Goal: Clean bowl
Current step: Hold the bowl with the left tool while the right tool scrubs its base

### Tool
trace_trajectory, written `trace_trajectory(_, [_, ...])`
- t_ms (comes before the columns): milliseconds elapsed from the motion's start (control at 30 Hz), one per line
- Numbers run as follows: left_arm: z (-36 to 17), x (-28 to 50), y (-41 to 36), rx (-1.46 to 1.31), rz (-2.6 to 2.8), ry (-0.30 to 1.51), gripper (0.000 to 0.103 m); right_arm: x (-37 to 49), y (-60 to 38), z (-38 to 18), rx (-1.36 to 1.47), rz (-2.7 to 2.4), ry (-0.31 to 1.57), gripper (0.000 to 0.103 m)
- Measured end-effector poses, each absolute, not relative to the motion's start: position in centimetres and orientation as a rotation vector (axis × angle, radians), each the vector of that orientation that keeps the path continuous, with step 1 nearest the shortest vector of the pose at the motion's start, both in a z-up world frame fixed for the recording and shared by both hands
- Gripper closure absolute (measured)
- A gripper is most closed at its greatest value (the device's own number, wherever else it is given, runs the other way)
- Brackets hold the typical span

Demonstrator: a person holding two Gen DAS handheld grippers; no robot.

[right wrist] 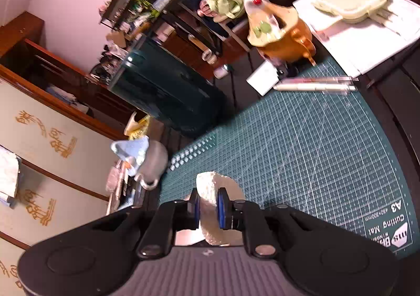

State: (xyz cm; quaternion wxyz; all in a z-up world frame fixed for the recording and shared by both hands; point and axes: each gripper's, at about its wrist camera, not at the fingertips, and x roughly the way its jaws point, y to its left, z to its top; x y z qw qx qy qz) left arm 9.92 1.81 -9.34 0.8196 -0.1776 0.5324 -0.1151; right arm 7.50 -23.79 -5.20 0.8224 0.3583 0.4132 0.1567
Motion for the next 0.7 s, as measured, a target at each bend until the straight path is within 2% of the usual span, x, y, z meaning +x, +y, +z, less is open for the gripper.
trace_trajectory(167, [-9.8,10.5,2.3,-0.384,-0.247,1.136,0.063,7.9,-23.4,-6.0,0.742,0.311,0.924,0.091])
trace_trajectory(333, [-10.1,10.4,2.7,-0.38,-0.249,1.135,0.063,7.3,-24.2,-4.4,0.774,0.348,0.846,0.091])
trace_trajectory(500, [-10.1,10.5,3.1,-0.381,-0.249,1.134,0.063,8.1,-23.1,-6.8,0.734,0.306,0.945,0.091])
trace_trajectory(700, [-10.2,10.2,4.0,-0.38,-0.25,1.135,0.063,7.3,-23.9,-4.4,0.763,0.342,0.859,0.091])
